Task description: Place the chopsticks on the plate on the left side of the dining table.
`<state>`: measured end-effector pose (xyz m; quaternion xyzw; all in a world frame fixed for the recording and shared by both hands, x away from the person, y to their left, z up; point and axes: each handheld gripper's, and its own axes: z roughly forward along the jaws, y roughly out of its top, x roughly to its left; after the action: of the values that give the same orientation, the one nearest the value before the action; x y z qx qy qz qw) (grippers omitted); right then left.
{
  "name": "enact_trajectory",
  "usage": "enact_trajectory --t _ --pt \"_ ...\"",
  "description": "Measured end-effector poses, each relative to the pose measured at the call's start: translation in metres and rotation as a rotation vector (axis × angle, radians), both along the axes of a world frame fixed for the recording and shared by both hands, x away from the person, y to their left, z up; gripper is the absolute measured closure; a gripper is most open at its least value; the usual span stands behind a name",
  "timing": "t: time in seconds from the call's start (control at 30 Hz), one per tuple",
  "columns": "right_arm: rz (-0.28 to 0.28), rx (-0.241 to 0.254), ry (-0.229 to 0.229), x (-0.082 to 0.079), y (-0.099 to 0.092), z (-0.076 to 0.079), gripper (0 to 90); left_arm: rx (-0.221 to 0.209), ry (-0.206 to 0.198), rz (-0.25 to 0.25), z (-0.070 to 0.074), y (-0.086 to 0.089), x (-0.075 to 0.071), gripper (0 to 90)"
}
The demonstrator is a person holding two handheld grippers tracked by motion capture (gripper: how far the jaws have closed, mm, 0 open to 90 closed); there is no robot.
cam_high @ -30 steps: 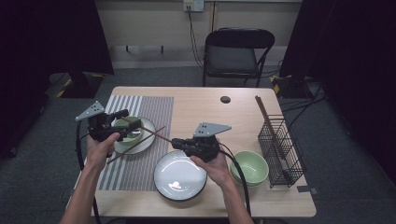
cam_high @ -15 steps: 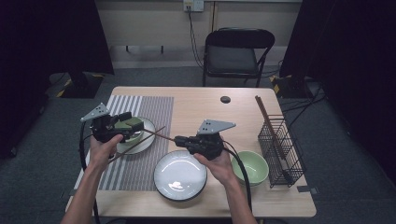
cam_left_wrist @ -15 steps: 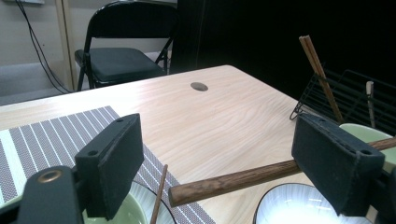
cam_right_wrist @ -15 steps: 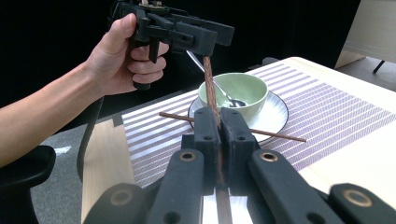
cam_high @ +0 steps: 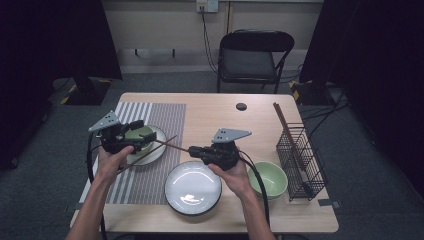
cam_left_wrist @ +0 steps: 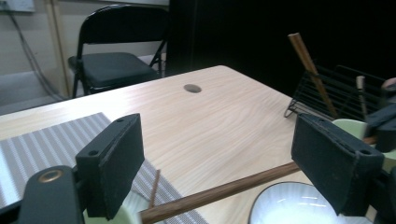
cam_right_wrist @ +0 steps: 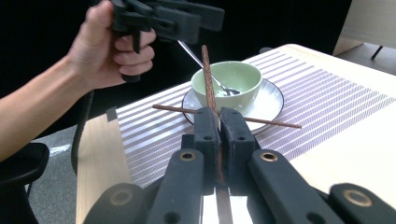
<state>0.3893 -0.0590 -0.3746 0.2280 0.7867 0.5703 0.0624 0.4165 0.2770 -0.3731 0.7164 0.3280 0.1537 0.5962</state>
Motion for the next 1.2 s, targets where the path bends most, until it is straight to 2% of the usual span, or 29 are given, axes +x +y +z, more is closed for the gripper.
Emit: enact_trajectory --t 0.1,0.2,0.27,0.3,0.47,0.7,0.93,1.07,1.2 --pt "-0.008 0.004 -0.001 0.002 0.000 0.001 85.9 -0.019 0.013 -0.058 -0.002 -0.009 0.000 20.0" --pt "-0.010 0.003 -0.006 0.002 0.000 0.004 85.9 0.068 -0.020 -0.067 -0.004 -0.020 -0.002 20.4" --pt "-0.009 0.002 -0.006 0.001 -0.001 0.005 85.9 0.083 -0.026 -0.082 -0.005 -0.025 -0.003 20.8" --pt "-0.012 -0.002 -0.007 0.001 -0.001 0.005 85.9 0.109 -0.032 -0.105 -0.006 -0.031 -0.003 21.3" --pt "-0.013 -0.001 -0.006 -0.001 -0.002 0.005 85.9 0.181 -0.061 -0.124 -0.011 -0.042 -0.005 23.3" --pt "-0.022 -0.034 -0.011 -0.005 -0.004 0.014 85.9 0.207 -0.097 -0.155 -0.013 -0.046 -0.007 26.8" --pt "-0.023 -0.037 -0.010 -0.005 -0.007 0.020 86.0 0.253 -0.099 -0.152 -0.017 -0.051 -0.008 30.2" --pt "-0.021 -0.031 -0.007 -0.005 -0.008 0.023 85.9 0.250 -0.103 -0.134 -0.017 -0.049 -0.007 37.4" --pt "-0.017 -0.032 -0.005 -0.003 -0.006 0.027 85.9 0.240 -0.099 -0.115 -0.019 -0.047 -0.006 40.6"
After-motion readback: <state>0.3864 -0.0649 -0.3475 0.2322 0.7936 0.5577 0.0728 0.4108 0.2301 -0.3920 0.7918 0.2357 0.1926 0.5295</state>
